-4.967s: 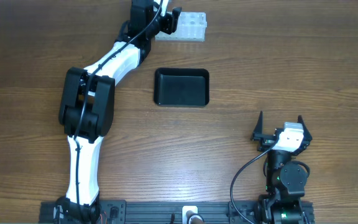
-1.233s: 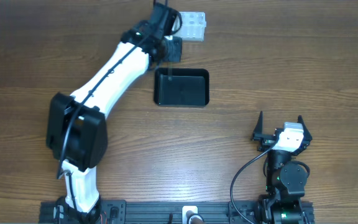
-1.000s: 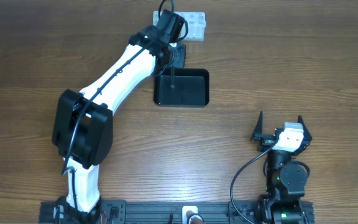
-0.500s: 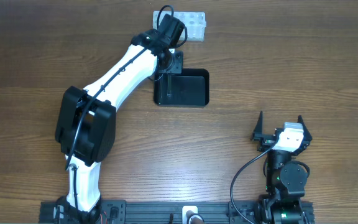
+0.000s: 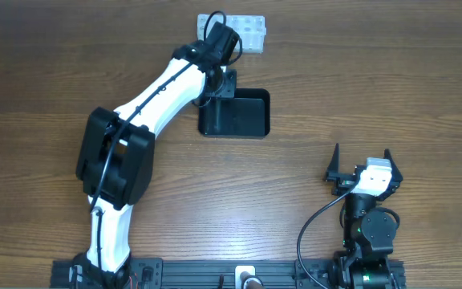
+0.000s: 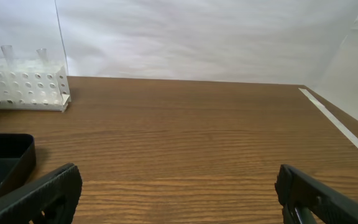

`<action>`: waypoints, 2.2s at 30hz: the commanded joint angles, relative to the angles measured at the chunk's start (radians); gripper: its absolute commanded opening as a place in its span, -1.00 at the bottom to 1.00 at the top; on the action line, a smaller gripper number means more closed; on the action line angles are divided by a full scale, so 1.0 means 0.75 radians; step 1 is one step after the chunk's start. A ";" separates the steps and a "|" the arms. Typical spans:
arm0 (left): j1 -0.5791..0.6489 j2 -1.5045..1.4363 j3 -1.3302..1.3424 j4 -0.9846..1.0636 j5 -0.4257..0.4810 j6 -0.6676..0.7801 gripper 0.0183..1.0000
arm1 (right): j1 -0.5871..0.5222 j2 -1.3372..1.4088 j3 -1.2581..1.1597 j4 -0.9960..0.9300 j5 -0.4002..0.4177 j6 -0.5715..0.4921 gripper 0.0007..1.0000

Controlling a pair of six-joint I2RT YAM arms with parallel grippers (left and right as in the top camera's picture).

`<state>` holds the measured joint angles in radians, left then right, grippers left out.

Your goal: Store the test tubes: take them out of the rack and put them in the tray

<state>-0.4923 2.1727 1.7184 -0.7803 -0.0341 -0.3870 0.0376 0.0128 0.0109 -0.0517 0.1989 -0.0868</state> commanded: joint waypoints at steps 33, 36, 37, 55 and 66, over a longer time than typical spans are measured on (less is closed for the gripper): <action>-0.036 -0.813 -0.005 0.387 -0.569 0.367 0.88 | -0.010 -0.011 -0.008 -0.002 0.016 -0.006 0.99; 0.077 -0.883 -0.010 0.391 -0.473 0.368 1.00 | -0.010 -0.011 -0.008 -0.002 0.016 -0.006 0.98; 0.125 -0.909 -0.025 0.399 -0.413 0.368 1.00 | -0.010 -0.011 -0.008 -0.002 0.016 -0.006 0.98; 0.599 -1.859 -1.520 1.308 0.051 0.442 1.00 | -0.010 -0.011 -0.008 -0.002 0.016 -0.006 0.99; 0.687 -2.612 -2.132 1.279 0.130 0.441 1.00 | -0.010 -0.011 -0.008 -0.002 0.016 -0.006 0.98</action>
<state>0.0166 0.3237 0.2016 0.2031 0.0124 -0.0704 0.0376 0.0120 0.0109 -0.0513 0.2016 -0.0864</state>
